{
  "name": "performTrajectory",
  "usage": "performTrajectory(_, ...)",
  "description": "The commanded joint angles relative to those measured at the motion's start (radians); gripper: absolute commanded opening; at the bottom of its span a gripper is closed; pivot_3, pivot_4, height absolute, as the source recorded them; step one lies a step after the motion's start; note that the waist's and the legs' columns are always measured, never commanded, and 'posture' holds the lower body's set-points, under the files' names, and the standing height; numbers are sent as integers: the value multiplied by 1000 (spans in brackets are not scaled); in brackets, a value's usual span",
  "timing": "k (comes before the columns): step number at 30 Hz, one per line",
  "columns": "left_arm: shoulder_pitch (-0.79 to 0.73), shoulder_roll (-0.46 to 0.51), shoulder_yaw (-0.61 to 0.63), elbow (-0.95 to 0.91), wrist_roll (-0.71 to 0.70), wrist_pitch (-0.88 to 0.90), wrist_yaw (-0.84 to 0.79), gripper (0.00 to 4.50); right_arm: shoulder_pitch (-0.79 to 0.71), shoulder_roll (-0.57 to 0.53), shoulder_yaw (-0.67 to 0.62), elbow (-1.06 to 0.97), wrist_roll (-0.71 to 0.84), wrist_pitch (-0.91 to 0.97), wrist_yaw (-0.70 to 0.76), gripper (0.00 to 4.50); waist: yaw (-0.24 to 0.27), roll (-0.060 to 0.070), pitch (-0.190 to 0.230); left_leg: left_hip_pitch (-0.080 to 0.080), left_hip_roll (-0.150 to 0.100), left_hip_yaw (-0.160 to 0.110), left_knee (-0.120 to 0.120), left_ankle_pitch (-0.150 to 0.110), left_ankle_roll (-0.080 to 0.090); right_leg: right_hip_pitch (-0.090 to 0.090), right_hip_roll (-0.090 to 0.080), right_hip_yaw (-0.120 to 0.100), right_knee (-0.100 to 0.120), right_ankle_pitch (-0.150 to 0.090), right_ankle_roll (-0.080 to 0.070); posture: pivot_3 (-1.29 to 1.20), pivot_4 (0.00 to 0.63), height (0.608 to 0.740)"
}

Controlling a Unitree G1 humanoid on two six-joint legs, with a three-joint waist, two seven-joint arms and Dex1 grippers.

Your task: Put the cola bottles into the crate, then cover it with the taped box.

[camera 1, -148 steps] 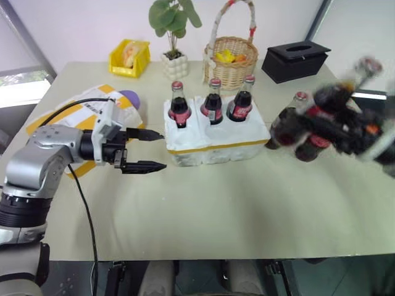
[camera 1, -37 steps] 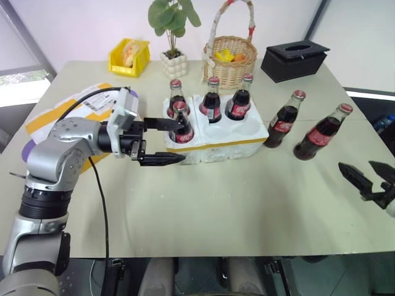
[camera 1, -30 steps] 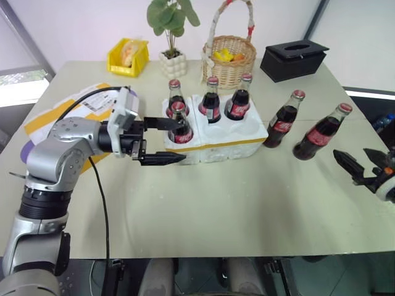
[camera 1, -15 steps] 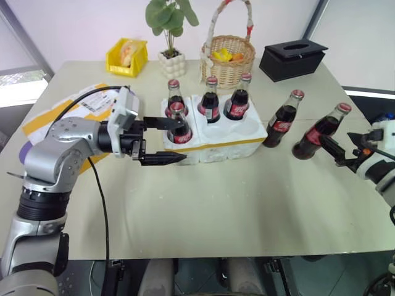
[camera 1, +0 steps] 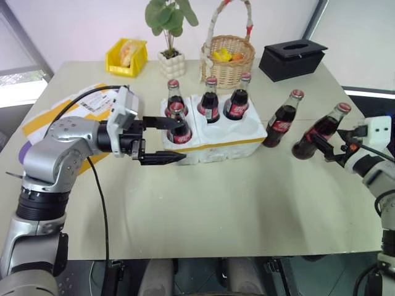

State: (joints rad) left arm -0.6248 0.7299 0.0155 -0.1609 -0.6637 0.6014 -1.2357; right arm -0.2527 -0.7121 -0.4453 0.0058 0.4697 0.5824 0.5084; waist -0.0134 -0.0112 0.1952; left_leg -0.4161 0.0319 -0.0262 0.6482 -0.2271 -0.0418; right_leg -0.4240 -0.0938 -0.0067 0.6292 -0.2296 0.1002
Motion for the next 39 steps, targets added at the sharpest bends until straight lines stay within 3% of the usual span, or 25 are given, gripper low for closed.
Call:
performTrajectory(1,-14,13,27,-26,-12,-6,2,4500,-10,-2,12,-11,-29,-69,15,4475,0,0,0,0,0,0,0,0,0,0,0,0,0,0,0,0,150,740)
performTrajectory(19,-18,19,23,-32,-10,-9,-2,4500,-83,28,9,65,-12,-23,-36,4475,-1,0,0,0,0,0,0,0,0,0,0,0,0,0,0,0,150,740)
performTrajectory(22,-19,18,23,-32,-10,-9,1,4500,-88,32,9,73,-6,-14,-40,3656,0,0,0,0,0,0,0,0,0,0,0,0,0,0,0,0,150,740)
performTrajectory(24,-19,18,24,-32,-9,-10,2,4500,-86,35,11,73,-3,-10,-45,2665,0,0,0,0,0,0,0,0,0,0,0,0,0,0,0,0,150,740)
performTrajectory(31,-22,19,26,-28,-8,-10,4,4500,-69,29,10,35,5,5,-46,2645,0,0,0,0,0,0,0,0,0,0,0,0,0,0,0,0,150,740)
performTrajectory(39,-6,29,39,-25,-13,-2,7,4500,-42,-24,-26,-211,44,70,-53,2645,-2,2,1,-2,0,0,-1,0,0,-2,0,1,0,0,1,0,150,740)
